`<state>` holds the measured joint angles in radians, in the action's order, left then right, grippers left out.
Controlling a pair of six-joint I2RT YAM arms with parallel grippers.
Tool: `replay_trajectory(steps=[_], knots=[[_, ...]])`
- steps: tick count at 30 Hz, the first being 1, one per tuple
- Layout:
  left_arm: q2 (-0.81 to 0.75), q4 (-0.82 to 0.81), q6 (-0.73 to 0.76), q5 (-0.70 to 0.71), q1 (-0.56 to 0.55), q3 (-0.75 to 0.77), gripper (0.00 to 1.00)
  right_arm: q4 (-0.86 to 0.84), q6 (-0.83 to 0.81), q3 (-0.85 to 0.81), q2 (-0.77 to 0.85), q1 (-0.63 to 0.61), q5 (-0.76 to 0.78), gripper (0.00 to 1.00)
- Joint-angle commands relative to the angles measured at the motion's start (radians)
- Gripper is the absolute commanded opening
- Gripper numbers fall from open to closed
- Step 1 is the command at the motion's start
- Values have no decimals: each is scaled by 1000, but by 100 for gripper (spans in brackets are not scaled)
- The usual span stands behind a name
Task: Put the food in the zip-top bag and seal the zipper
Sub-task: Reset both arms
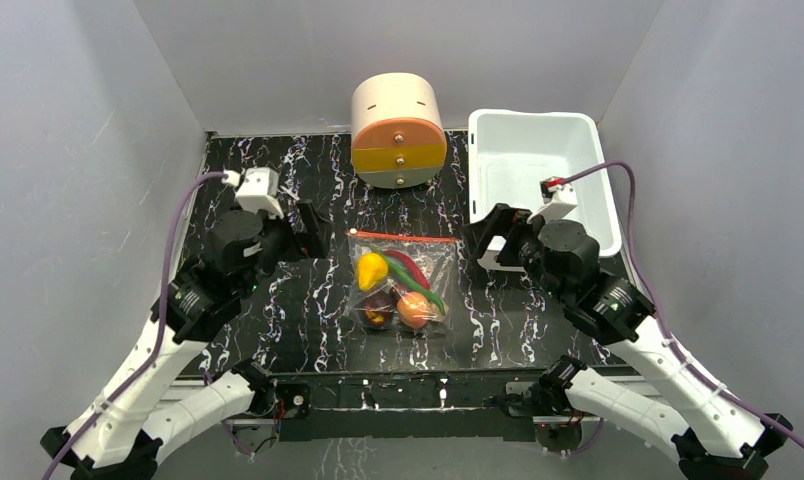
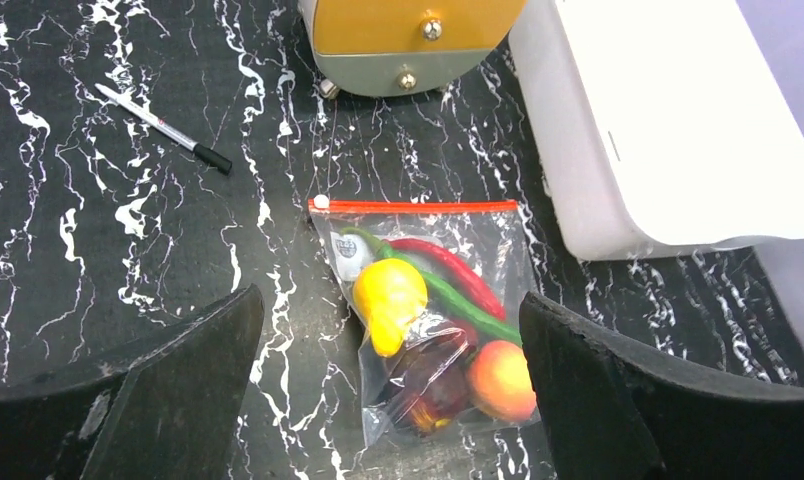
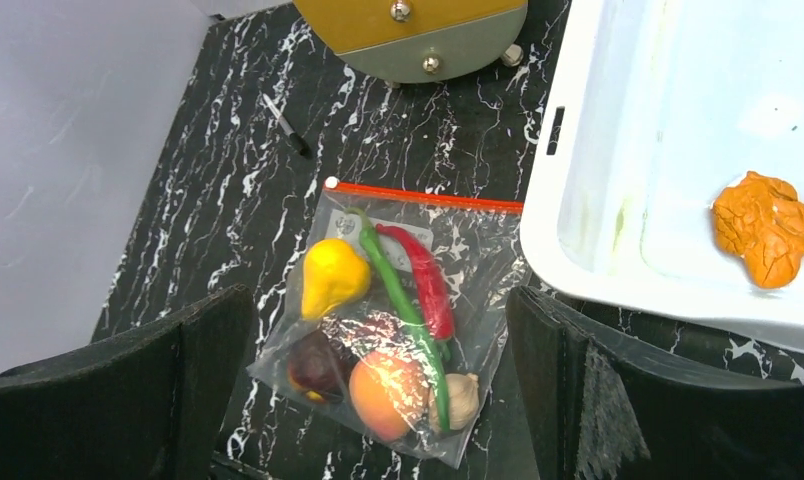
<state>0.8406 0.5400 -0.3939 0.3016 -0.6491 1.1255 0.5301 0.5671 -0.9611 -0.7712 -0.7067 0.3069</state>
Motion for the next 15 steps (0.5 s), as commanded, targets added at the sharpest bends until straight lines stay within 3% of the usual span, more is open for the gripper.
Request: replay_trajectory(steps=[1,15], knots=[[-93,-16,-67,48,5,-60,98,26,61,-51,61,0,2,98],[-166,4,-66,45,5,-122,98,41,80,-47,75,0,11,98]])
